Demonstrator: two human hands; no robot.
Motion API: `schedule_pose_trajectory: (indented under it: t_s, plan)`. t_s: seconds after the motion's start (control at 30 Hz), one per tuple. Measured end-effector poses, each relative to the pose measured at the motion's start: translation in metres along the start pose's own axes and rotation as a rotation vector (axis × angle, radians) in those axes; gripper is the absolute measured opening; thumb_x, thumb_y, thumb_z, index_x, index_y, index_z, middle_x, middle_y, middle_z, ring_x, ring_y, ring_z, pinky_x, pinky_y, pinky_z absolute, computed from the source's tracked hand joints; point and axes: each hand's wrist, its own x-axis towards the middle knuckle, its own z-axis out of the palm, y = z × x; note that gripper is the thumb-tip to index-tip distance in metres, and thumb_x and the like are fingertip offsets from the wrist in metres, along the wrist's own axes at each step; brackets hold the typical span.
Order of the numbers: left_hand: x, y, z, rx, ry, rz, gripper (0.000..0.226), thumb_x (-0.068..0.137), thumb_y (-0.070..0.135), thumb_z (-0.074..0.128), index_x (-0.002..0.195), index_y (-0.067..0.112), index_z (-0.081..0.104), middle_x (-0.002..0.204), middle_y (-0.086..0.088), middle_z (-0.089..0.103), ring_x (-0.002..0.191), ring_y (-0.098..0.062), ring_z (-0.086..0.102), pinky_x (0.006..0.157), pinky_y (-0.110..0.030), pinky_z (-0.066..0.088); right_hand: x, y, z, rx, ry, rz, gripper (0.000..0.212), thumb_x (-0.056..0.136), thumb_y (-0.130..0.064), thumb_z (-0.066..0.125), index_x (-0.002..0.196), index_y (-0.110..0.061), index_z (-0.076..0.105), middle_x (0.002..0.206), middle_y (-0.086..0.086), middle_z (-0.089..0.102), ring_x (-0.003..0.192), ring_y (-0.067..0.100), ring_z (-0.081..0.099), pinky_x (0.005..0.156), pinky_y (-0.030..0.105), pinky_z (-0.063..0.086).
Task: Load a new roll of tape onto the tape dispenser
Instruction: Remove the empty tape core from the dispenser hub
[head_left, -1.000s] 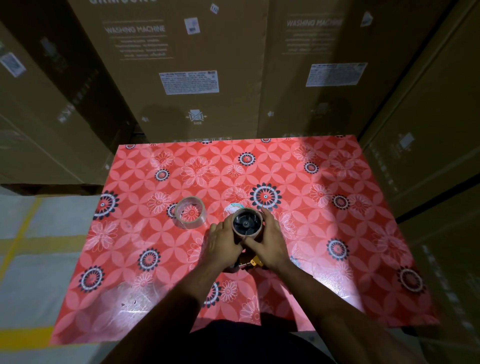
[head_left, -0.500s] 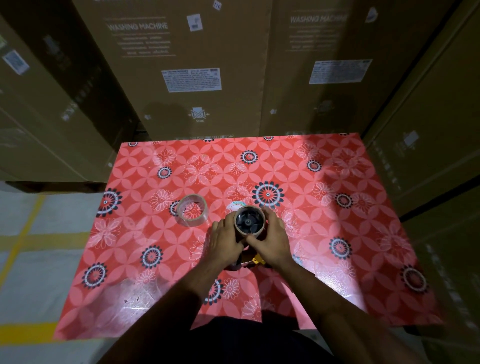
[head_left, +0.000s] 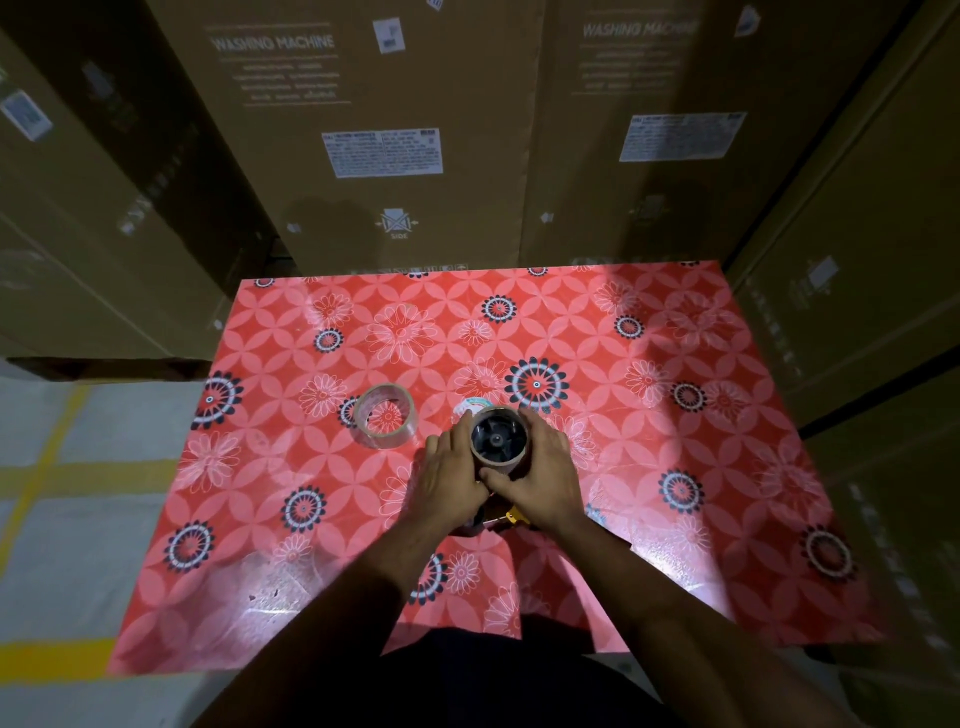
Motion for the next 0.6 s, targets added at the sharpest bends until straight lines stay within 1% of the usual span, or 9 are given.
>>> schedule_pose_trajectory:
  t_s: [0.07, 0.1, 0.17, 0.27, 0.37, 0.47, 0.53, 0.6]
  plan:
    - [0.001, 0.0, 0.0, -0.016, 0.0, -0.001, 0.082, 0.078, 0.025, 0.063, 0.149, 0.034, 0.025, 0.132, -0.003, 0.055, 0.116, -0.026, 0.044, 0.1, -0.048, 0.043, 0.001, 0.0, 0.002, -0.001, 0.012, 0.015, 0.098, 0.061, -0.076, 0.074, 0.142, -0.029, 0.044, 0.126, 0.0, 0.046, 0.118, 0.017, 0.044, 0.095, 0.037, 0.047]
    - [0.0, -0.001, 0.0, -0.033, 0.009, -0.006, 0.08, 0.077, 0.025, 0.064, 0.147, 0.035, 0.027, 0.132, -0.002, 0.055, 0.115, -0.025, 0.045, 0.099, -0.048, 0.044, 0.002, 0.001, 0.003, 0.007, 0.019, 0.029, 0.101, 0.058, -0.082, 0.072, 0.14, -0.029, 0.045, 0.123, -0.001, 0.043, 0.117, 0.019, 0.045, 0.095, 0.035, 0.047]
    - [-0.001, -0.001, 0.001, -0.064, 0.033, -0.017, 0.077, 0.075, 0.024, 0.065, 0.144, 0.036, 0.031, 0.133, 0.0, 0.055, 0.114, -0.024, 0.045, 0.099, -0.047, 0.044, 0.002, 0.003, 0.005, 0.003, 0.018, 0.029, 0.104, 0.056, -0.087, 0.069, 0.138, -0.028, 0.047, 0.12, -0.003, 0.046, 0.115, 0.017, 0.044, 0.093, 0.034, 0.046]
    - [-0.001, 0.0, 0.0, -0.06, 0.022, -0.016, 0.081, 0.074, 0.025, 0.068, 0.145, 0.036, 0.029, 0.135, -0.001, 0.053, 0.117, -0.024, 0.044, 0.101, -0.048, 0.043, 0.003, 0.005, 0.006, 0.003, 0.014, 0.034, 0.1, 0.059, -0.085, 0.07, 0.137, -0.028, 0.048, 0.119, -0.004, 0.05, 0.113, 0.017, 0.044, 0.091, 0.033, 0.044]
    - [0.001, 0.0, -0.001, -0.05, -0.013, -0.012, 0.087, 0.075, 0.028, 0.071, 0.148, 0.034, 0.024, 0.135, -0.003, 0.052, 0.121, -0.026, 0.043, 0.103, -0.049, 0.042, 0.003, 0.008, 0.004, 0.024, -0.025, 0.024, 0.092, 0.067, -0.075, 0.069, 0.144, -0.03, 0.045, 0.119, -0.004, 0.05, 0.114, 0.018, 0.044, 0.089, 0.032, 0.041]
    - [0.002, -0.001, 0.0, -0.035, -0.004, -0.015, 0.082, 0.075, 0.03, 0.073, 0.145, 0.029, 0.031, 0.135, -0.001, 0.054, 0.119, -0.024, 0.044, 0.102, -0.048, 0.043, 0.003, 0.012, 0.003, 0.026, -0.069, -0.011, 0.089, 0.074, -0.062, 0.066, 0.151, -0.027, 0.036, 0.131, -0.001, 0.052, 0.121, 0.02, 0.041, 0.097, 0.038, 0.04]
    - [0.002, -0.002, 0.001, -0.041, -0.004, -0.021, 0.08, 0.074, 0.027, 0.074, 0.143, 0.027, 0.033, 0.134, -0.001, 0.055, 0.118, -0.023, 0.044, 0.101, -0.047, 0.043, 0.003, 0.011, 0.002, 0.025, -0.086, 0.006, 0.094, 0.074, -0.057, 0.069, 0.153, -0.026, 0.03, 0.14, -0.001, 0.05, 0.127, 0.019, 0.038, 0.102, 0.04, 0.039]
    - [0.0, -0.003, 0.001, -0.048, 0.0, -0.022, 0.078, 0.074, 0.022, 0.07, 0.143, 0.027, 0.032, 0.133, -0.002, 0.054, 0.118, -0.023, 0.044, 0.099, -0.047, 0.044, 0.004, 0.008, 0.002, 0.049, -0.082, 0.044, 0.1, 0.066, -0.063, 0.075, 0.148, -0.026, 0.034, 0.137, -0.003, 0.048, 0.127, 0.016, 0.038, 0.1, 0.037, 0.04]
